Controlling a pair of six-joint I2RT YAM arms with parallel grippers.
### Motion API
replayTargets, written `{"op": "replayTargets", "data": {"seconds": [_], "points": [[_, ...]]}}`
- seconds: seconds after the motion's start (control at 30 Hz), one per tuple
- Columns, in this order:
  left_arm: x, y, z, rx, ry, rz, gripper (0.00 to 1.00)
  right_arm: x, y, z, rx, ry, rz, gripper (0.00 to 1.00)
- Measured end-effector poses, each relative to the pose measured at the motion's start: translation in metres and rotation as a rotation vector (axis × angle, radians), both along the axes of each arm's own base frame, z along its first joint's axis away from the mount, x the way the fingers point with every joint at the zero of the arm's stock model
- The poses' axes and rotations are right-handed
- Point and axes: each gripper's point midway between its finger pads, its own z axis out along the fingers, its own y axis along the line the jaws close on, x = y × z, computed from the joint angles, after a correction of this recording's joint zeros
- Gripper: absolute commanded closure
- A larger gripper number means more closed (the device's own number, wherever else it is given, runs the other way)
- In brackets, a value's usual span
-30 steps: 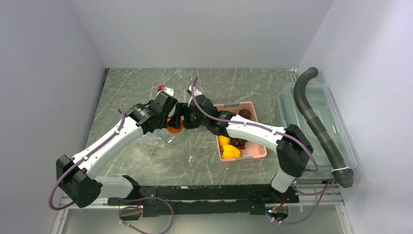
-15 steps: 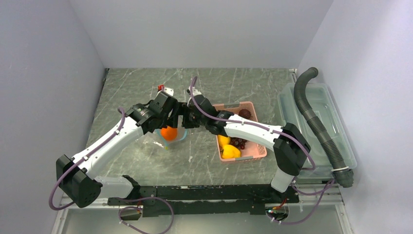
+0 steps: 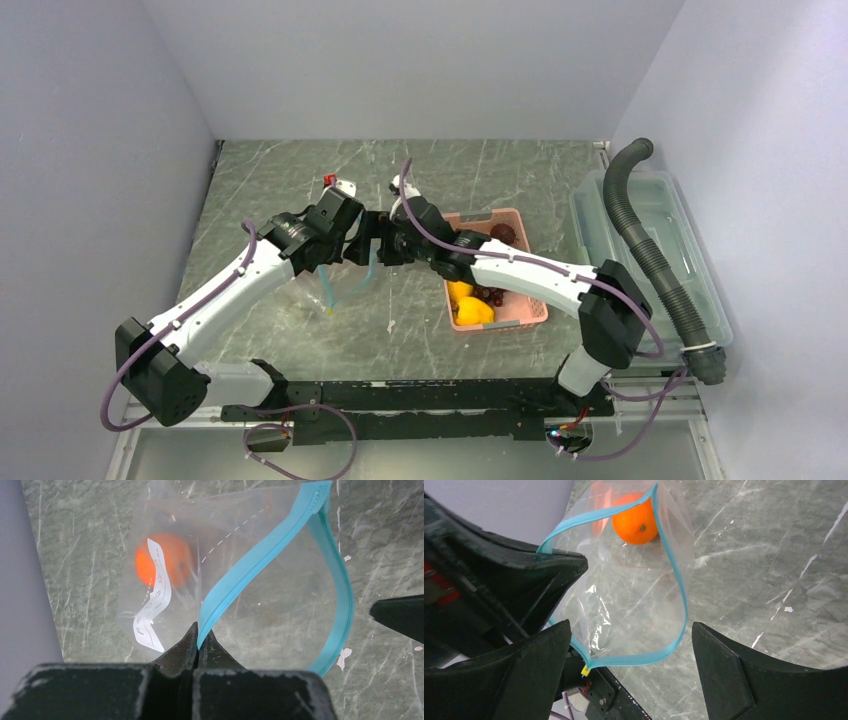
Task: Place the food in the zip-top bag and seal the zipper
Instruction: Place the fake fruit in the zipper food storage bag.
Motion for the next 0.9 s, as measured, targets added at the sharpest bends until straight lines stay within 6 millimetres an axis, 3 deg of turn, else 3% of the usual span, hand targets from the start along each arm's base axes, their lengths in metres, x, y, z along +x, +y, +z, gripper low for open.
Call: {"op": "replayTargets", "data": {"seconds": [0.4,0.7,0.9], "points": [[0.000,0.000,0.000,0.001,0.001,0.000,1.00,-0.013,-0.044,0.029,-0.005,-0.084,-0.057,0.09],[0.000,0.000,0.000,0.001,0.001,0.000,1.00,-0.019,-0.095,0.036,-0.102,-0.142,-0.147,0.12],[0.000,0.000,-0.001,0.001,0.001,0.000,1.00,-0.028,-0.126,0.029,-0.198,-0.136,-0.180,0.13]]}}
